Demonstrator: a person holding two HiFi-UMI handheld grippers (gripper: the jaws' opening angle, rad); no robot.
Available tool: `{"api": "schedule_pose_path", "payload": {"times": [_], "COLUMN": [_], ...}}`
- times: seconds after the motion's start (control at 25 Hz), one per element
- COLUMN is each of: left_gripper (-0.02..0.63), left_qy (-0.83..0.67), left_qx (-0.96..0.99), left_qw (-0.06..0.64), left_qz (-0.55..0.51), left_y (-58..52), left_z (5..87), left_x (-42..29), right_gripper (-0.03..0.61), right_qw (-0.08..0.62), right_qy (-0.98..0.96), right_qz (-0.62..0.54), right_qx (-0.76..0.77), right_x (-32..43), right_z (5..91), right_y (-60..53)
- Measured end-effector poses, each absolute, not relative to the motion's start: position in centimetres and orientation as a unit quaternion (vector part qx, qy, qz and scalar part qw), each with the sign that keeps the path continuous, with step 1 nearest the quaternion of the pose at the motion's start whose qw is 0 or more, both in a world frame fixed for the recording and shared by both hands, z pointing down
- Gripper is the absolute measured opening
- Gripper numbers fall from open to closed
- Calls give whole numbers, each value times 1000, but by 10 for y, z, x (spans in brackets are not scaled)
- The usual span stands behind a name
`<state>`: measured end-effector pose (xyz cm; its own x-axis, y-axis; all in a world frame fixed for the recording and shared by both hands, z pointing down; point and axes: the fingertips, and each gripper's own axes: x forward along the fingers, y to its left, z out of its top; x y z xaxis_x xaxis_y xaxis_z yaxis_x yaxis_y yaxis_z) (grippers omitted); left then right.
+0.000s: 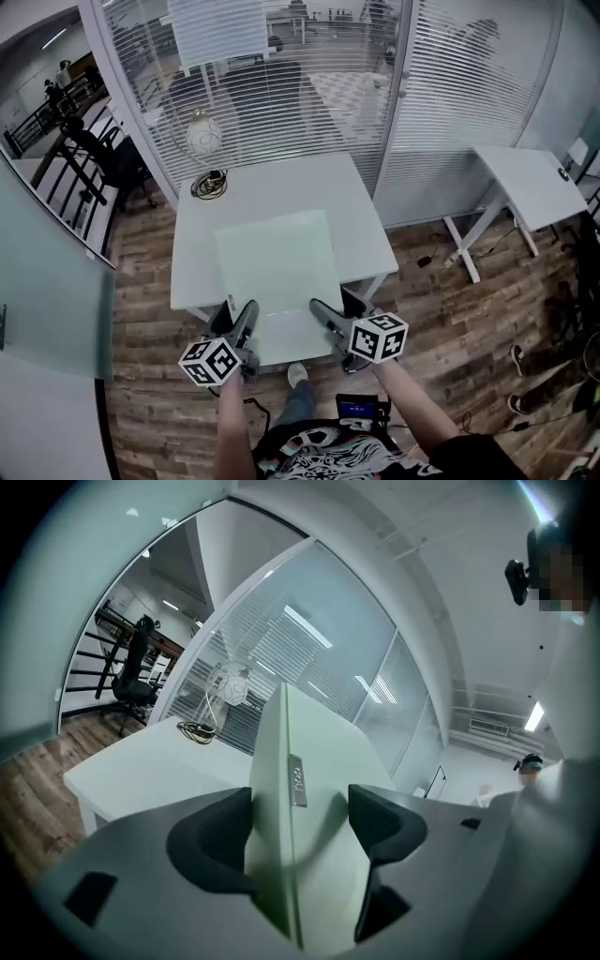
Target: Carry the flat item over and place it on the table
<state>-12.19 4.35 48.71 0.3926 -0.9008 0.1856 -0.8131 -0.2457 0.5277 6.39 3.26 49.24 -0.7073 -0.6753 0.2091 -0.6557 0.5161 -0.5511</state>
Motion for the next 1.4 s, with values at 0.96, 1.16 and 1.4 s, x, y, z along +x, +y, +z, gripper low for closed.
{"api": "schedule_pose_path", "payload": {"times": [0.96, 1.16, 1.4], "left_gripper": [319, 319, 319], "left_qy": [-517, -520, -523], "left_qx": [807, 805, 803], "left_qw": [275, 277, 277], "left_qz": [-70, -71, -71], "left_y": [-180, -194, -209], "left_z": [473, 477, 481], "left_x": [-162, -160, -158], "right_gripper": [327, 327, 327], "right_qw": [50, 52, 53], "right_qy": [854, 854, 854], "right_qz": [-312, -313, -318], "right_qx": [-413, -412, -409], "right_x": [26, 28, 30], "right_z": [481, 483, 487], "right_y": [-177, -193, -209]}}
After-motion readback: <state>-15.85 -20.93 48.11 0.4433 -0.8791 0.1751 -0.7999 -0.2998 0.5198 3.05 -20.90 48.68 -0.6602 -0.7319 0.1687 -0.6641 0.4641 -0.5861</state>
